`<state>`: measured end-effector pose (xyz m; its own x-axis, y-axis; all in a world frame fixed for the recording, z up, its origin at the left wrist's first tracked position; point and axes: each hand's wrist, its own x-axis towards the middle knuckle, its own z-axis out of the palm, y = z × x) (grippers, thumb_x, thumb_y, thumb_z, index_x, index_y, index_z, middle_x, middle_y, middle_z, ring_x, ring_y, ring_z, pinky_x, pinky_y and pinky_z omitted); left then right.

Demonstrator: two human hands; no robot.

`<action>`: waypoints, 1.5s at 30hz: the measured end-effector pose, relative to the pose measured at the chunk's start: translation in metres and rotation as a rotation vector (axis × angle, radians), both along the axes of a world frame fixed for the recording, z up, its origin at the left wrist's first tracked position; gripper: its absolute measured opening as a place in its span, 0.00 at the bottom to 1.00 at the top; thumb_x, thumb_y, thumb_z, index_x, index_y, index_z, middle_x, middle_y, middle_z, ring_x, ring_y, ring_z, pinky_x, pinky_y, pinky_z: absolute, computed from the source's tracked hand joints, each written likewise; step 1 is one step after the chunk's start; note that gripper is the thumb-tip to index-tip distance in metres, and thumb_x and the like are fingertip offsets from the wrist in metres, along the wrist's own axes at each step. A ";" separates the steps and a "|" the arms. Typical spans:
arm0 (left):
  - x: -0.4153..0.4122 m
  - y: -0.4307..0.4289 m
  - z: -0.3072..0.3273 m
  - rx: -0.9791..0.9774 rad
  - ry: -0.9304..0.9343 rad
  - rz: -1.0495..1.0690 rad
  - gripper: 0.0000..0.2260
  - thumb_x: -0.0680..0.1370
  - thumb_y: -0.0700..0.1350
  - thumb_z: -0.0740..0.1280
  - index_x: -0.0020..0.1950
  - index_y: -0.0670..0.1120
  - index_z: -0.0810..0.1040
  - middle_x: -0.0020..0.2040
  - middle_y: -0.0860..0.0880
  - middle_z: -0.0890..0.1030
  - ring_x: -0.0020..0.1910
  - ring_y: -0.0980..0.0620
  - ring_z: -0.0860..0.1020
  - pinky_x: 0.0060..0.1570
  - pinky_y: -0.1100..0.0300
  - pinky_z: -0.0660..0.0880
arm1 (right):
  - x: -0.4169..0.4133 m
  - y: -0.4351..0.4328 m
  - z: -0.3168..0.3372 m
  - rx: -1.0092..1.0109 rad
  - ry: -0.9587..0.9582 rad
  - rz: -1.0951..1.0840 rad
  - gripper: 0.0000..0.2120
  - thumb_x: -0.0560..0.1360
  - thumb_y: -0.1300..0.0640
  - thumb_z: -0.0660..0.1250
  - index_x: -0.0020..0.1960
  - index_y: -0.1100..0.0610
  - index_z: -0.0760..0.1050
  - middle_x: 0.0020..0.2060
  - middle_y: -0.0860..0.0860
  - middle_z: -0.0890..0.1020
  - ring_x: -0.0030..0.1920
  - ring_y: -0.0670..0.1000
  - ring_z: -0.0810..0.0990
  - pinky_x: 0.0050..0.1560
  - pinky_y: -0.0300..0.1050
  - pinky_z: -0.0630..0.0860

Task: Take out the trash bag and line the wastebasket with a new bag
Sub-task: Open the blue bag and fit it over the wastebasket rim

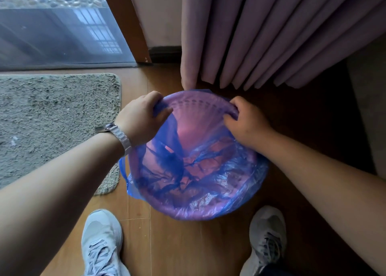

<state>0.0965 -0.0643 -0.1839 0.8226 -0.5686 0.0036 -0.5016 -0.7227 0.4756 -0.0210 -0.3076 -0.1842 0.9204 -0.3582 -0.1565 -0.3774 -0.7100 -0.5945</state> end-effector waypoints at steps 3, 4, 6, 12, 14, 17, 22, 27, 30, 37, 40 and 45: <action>0.000 0.004 -0.001 0.017 0.026 0.030 0.13 0.77 0.53 0.67 0.41 0.48 0.67 0.34 0.47 0.72 0.35 0.38 0.73 0.33 0.53 0.66 | -0.003 -0.004 -0.004 0.083 0.018 -0.083 0.13 0.71 0.53 0.68 0.36 0.57 0.65 0.27 0.49 0.71 0.31 0.52 0.70 0.32 0.47 0.67; -0.001 0.005 -0.001 0.018 0.050 0.048 0.14 0.77 0.53 0.67 0.40 0.48 0.66 0.32 0.49 0.70 0.33 0.39 0.72 0.32 0.54 0.66 | -0.004 -0.004 -0.004 0.107 0.015 -0.098 0.15 0.71 0.53 0.69 0.35 0.57 0.65 0.26 0.48 0.70 0.29 0.50 0.67 0.30 0.44 0.65; -0.003 0.008 -0.001 0.016 0.105 0.092 0.16 0.77 0.55 0.68 0.38 0.49 0.64 0.29 0.50 0.70 0.30 0.40 0.70 0.30 0.54 0.66 | -0.006 -0.004 -0.004 0.156 0.028 -0.124 0.16 0.70 0.53 0.69 0.32 0.58 0.64 0.24 0.48 0.68 0.25 0.45 0.63 0.25 0.40 0.62; -0.005 0.011 -0.003 -0.007 0.194 0.182 0.21 0.75 0.56 0.69 0.32 0.47 0.62 0.26 0.51 0.68 0.26 0.53 0.66 0.26 0.60 0.60 | -0.010 -0.002 -0.004 0.374 0.102 -0.218 0.14 0.65 0.49 0.68 0.28 0.58 0.71 0.22 0.45 0.70 0.24 0.44 0.66 0.25 0.42 0.64; -0.005 0.009 -0.003 -0.014 0.204 0.184 0.21 0.75 0.56 0.69 0.32 0.47 0.62 0.25 0.51 0.67 0.25 0.53 0.65 0.26 0.61 0.61 | -0.011 -0.001 -0.005 0.488 0.126 -0.268 0.12 0.63 0.49 0.68 0.31 0.58 0.76 0.24 0.48 0.73 0.26 0.47 0.71 0.27 0.45 0.67; -0.004 0.008 -0.005 -0.013 0.218 0.192 0.21 0.75 0.56 0.69 0.32 0.48 0.62 0.26 0.51 0.68 0.26 0.53 0.66 0.26 0.60 0.61 | -0.010 -0.002 -0.006 0.630 0.172 -0.289 0.17 0.63 0.49 0.69 0.37 0.64 0.78 0.29 0.53 0.80 0.30 0.52 0.78 0.32 0.49 0.74; -0.007 0.009 -0.003 0.015 0.211 0.232 0.20 0.75 0.57 0.67 0.34 0.47 0.64 0.28 0.50 0.71 0.27 0.53 0.68 0.27 0.60 0.60 | -0.019 -0.002 -0.002 0.538 0.120 -0.252 0.11 0.64 0.50 0.69 0.32 0.57 0.74 0.24 0.45 0.76 0.25 0.41 0.73 0.27 0.39 0.71; -0.021 0.019 0.006 0.042 0.237 0.265 0.13 0.74 0.58 0.66 0.41 0.51 0.68 0.34 0.50 0.75 0.33 0.47 0.73 0.34 0.56 0.66 | -0.047 -0.002 0.017 0.184 -0.047 -0.070 0.09 0.70 0.56 0.72 0.46 0.51 0.73 0.43 0.49 0.76 0.40 0.41 0.76 0.41 0.31 0.71; -0.029 0.030 0.016 0.018 0.196 0.223 0.14 0.73 0.52 0.70 0.54 0.49 0.72 0.49 0.46 0.75 0.47 0.44 0.74 0.49 0.53 0.71 | -0.059 0.003 0.035 -0.041 -0.104 -0.005 0.20 0.70 0.56 0.72 0.59 0.59 0.73 0.53 0.56 0.74 0.51 0.54 0.76 0.51 0.47 0.75; -0.068 0.053 0.044 0.297 0.135 0.142 0.21 0.73 0.50 0.68 0.62 0.47 0.66 0.57 0.40 0.74 0.49 0.37 0.78 0.46 0.48 0.76 | -0.073 0.028 0.063 -0.234 0.100 0.160 0.28 0.69 0.55 0.71 0.65 0.62 0.67 0.58 0.60 0.70 0.57 0.61 0.71 0.58 0.50 0.66; -0.083 0.064 0.043 0.322 0.214 0.184 0.21 0.72 0.48 0.68 0.61 0.49 0.63 0.49 0.41 0.78 0.43 0.37 0.81 0.39 0.53 0.73 | -0.085 0.035 0.054 -0.227 0.217 0.124 0.35 0.70 0.53 0.71 0.71 0.61 0.59 0.61 0.60 0.66 0.60 0.61 0.70 0.61 0.51 0.67; -0.084 0.071 0.030 0.206 0.318 0.193 0.22 0.74 0.44 0.67 0.65 0.48 0.63 0.42 0.47 0.75 0.39 0.42 0.77 0.39 0.56 0.66 | -0.090 0.035 0.039 -0.042 0.199 -0.026 0.34 0.70 0.59 0.70 0.72 0.58 0.58 0.59 0.61 0.74 0.55 0.63 0.77 0.52 0.49 0.73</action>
